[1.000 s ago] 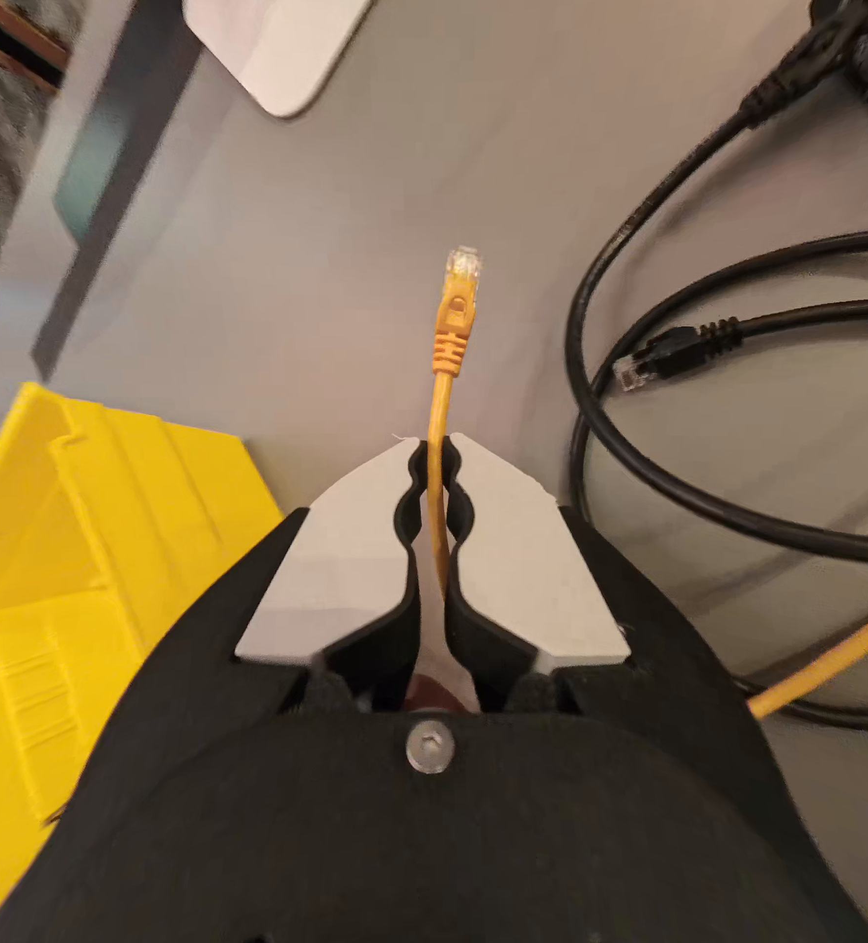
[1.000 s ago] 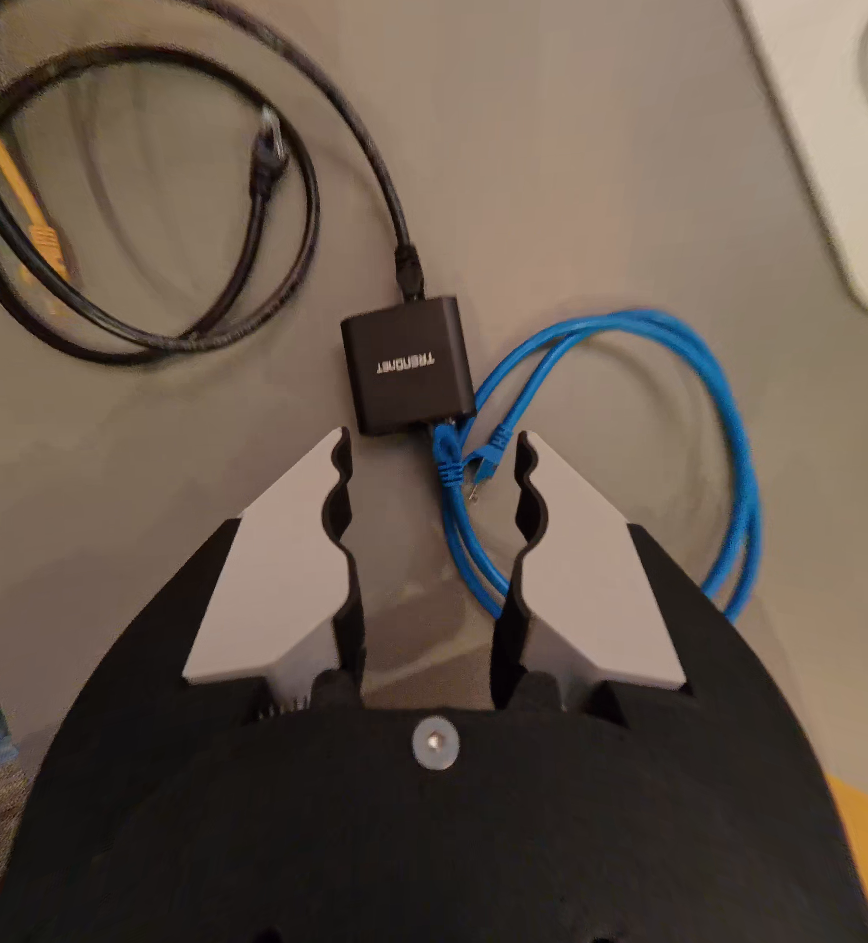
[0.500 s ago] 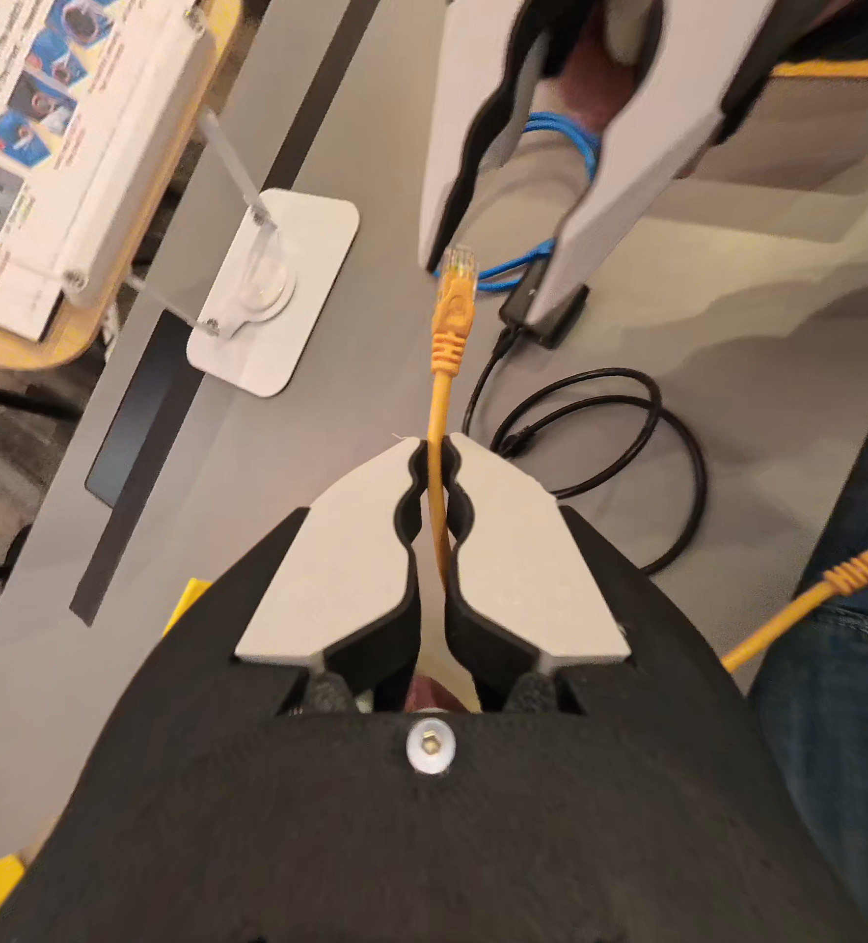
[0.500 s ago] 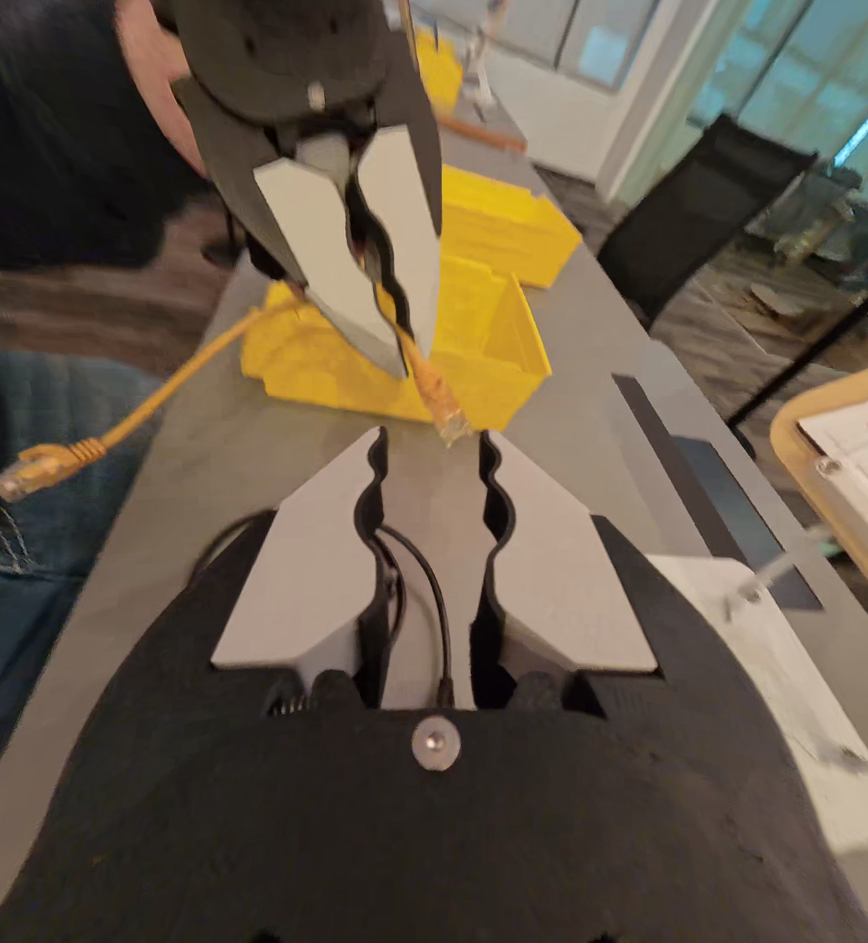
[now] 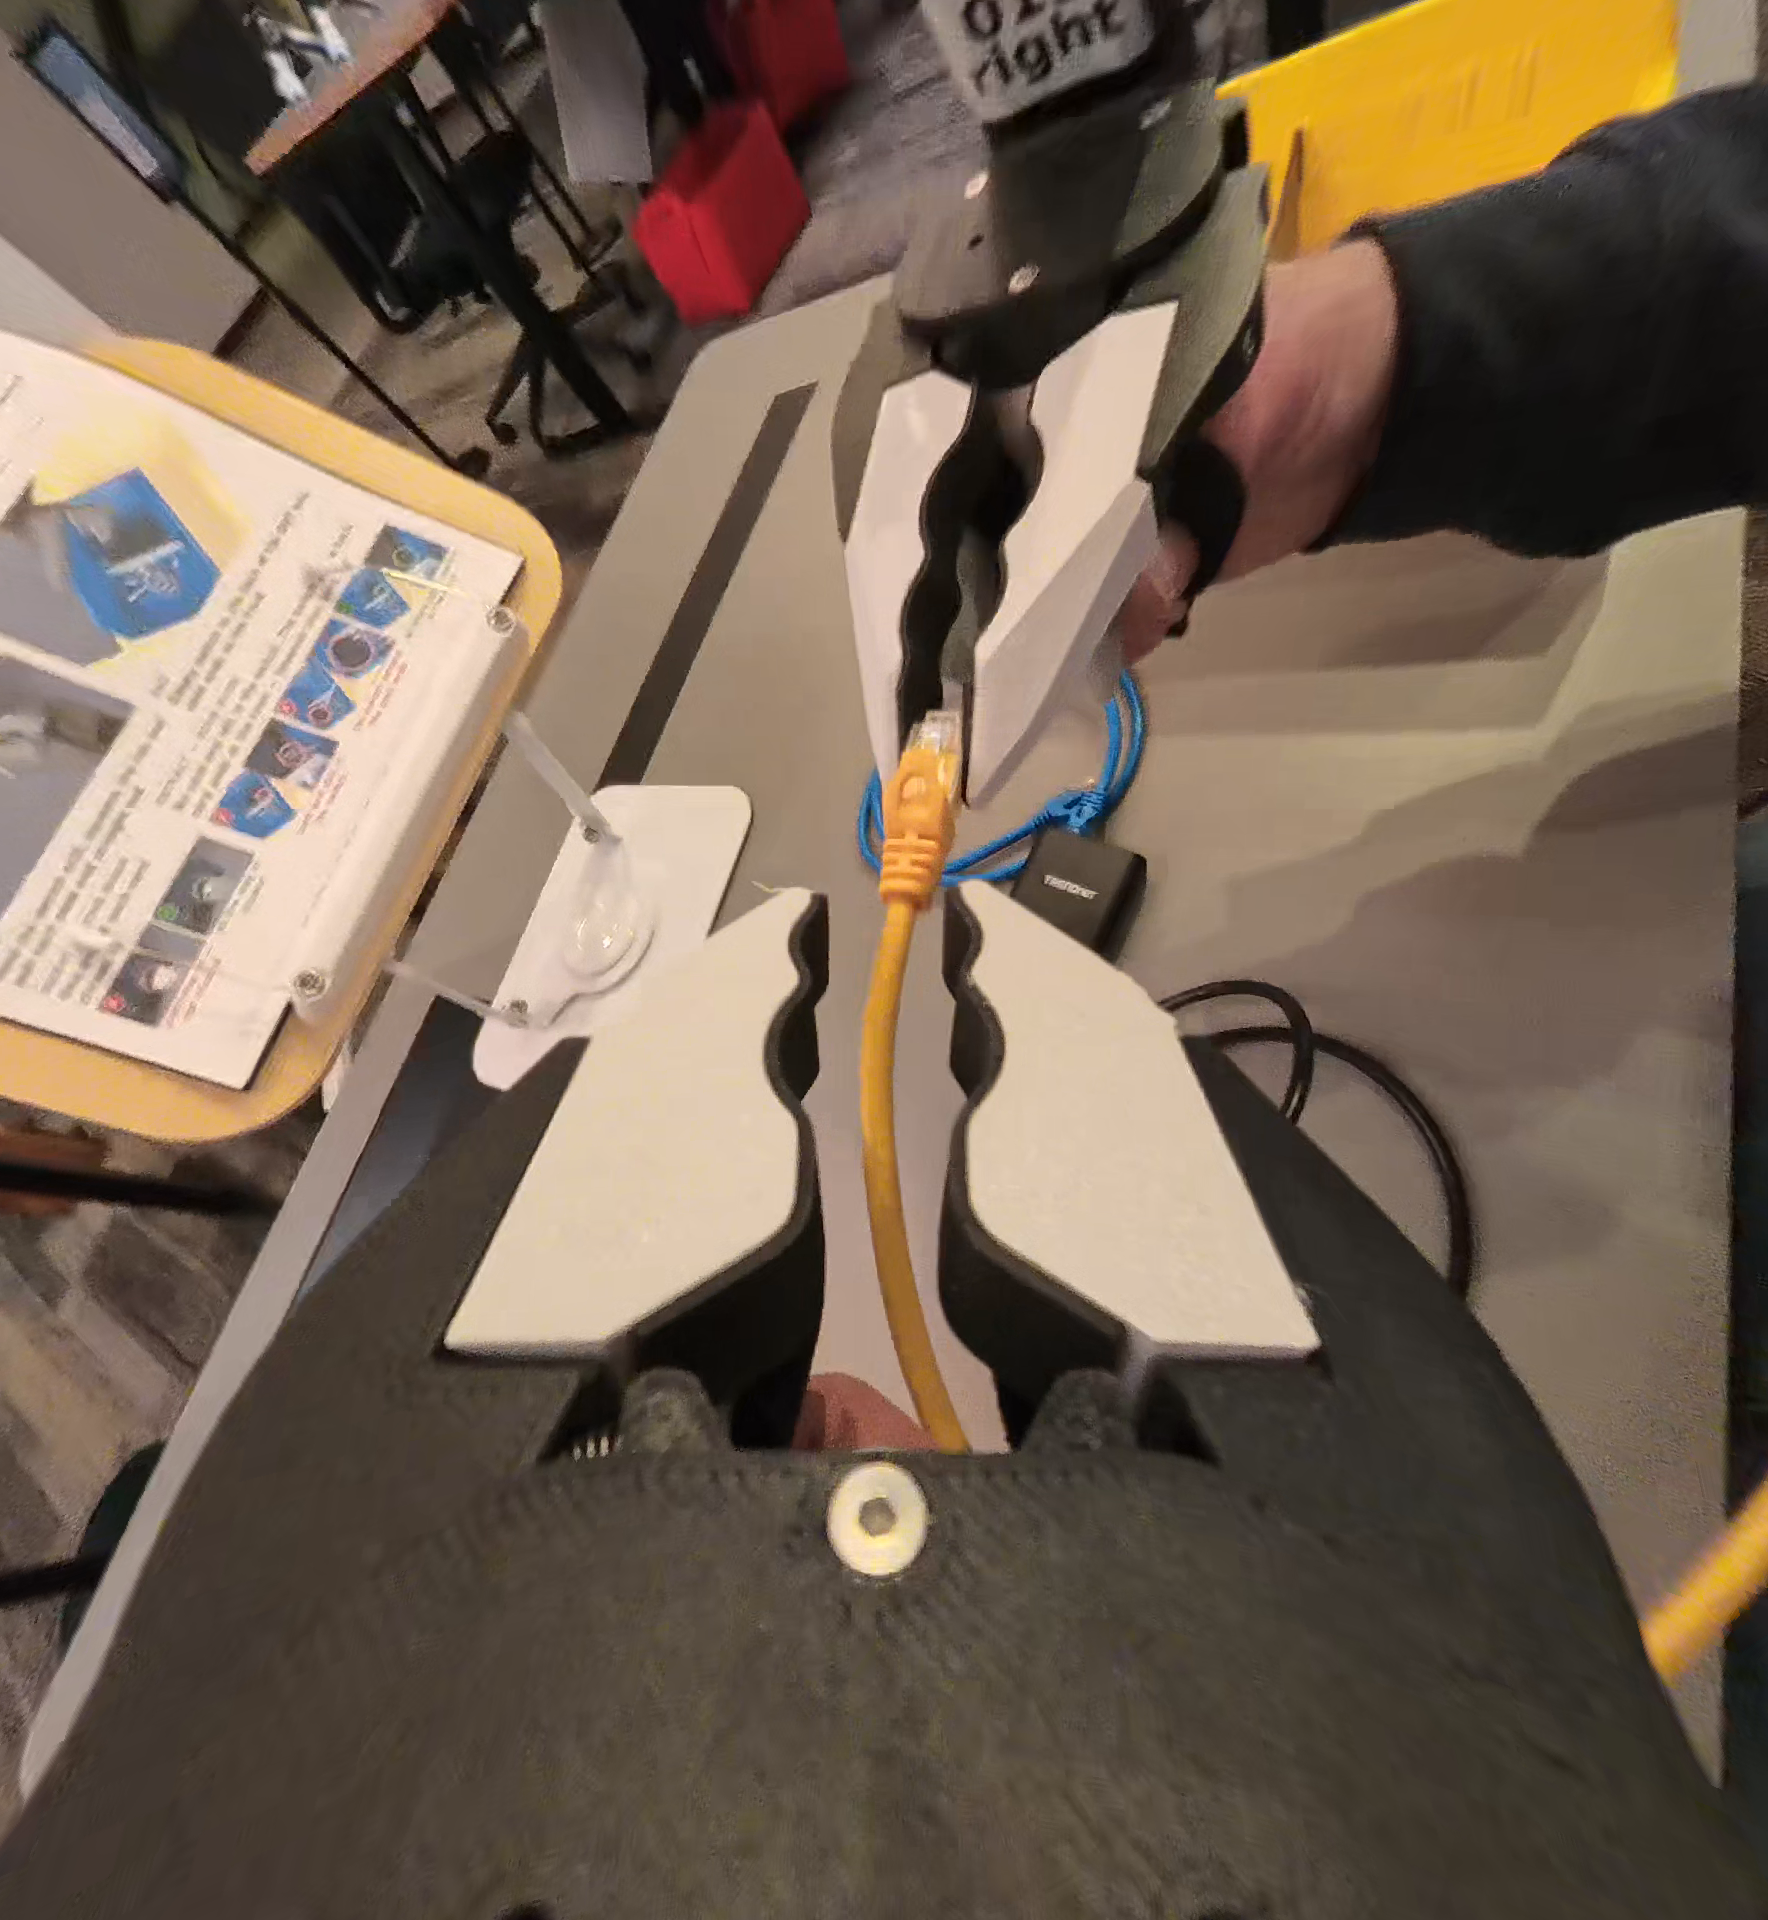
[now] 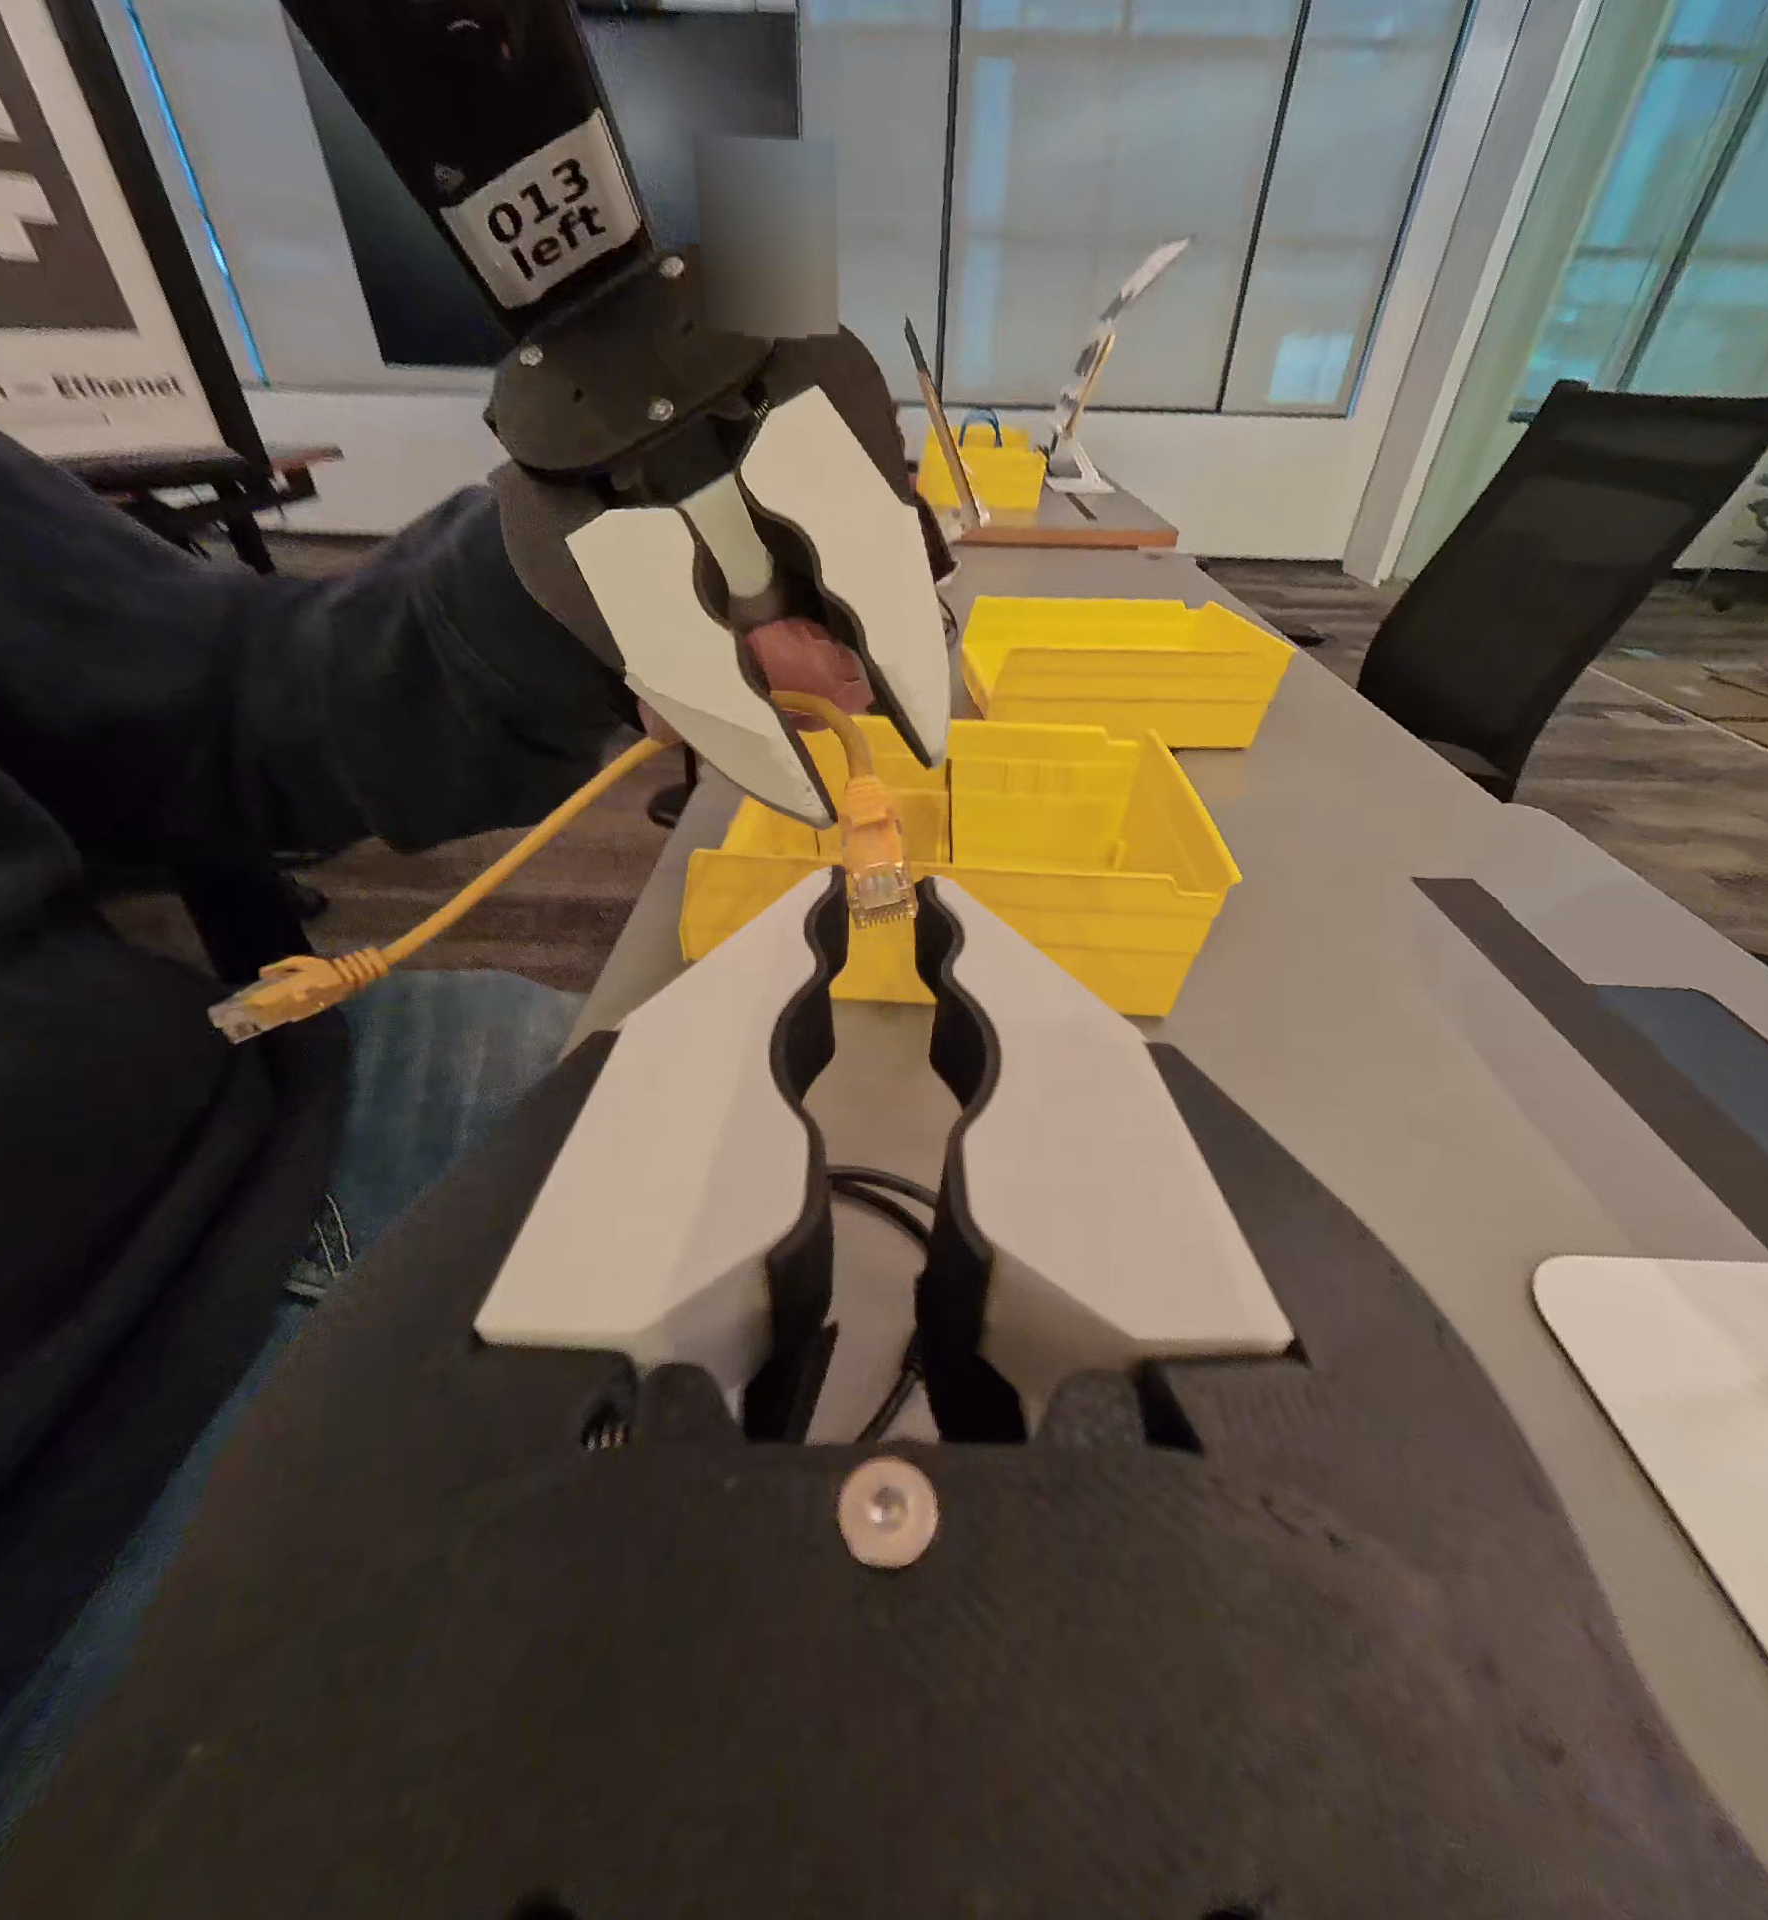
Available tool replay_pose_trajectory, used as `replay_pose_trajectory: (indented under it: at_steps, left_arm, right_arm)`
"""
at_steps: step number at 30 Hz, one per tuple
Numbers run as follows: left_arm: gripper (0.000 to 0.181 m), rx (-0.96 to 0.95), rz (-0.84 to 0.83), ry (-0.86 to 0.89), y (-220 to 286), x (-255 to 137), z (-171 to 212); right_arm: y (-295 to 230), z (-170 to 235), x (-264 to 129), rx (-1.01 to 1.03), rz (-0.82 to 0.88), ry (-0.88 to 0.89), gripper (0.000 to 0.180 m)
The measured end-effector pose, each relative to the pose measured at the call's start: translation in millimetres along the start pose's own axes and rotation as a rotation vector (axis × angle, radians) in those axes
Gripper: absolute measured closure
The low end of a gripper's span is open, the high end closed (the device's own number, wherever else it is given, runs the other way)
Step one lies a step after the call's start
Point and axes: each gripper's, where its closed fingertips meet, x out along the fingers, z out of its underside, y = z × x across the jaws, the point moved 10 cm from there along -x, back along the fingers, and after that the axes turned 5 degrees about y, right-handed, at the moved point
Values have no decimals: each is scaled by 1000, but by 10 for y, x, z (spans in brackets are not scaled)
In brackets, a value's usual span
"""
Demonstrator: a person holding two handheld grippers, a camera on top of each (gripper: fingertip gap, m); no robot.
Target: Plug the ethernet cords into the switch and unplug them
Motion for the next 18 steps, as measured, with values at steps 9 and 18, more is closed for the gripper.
replay_pose_trajectory:
  at_steps: [9, 18]
  left_arm:
    - [157, -101, 238, 95, -210, 53, -64]
    - [170, -200, 191, 242, -88, 157, 27]
  right_arm:
    - [2, 34, -46, 16, -43, 131, 168]
    - [23, 91, -76, 69, -82, 244, 169]
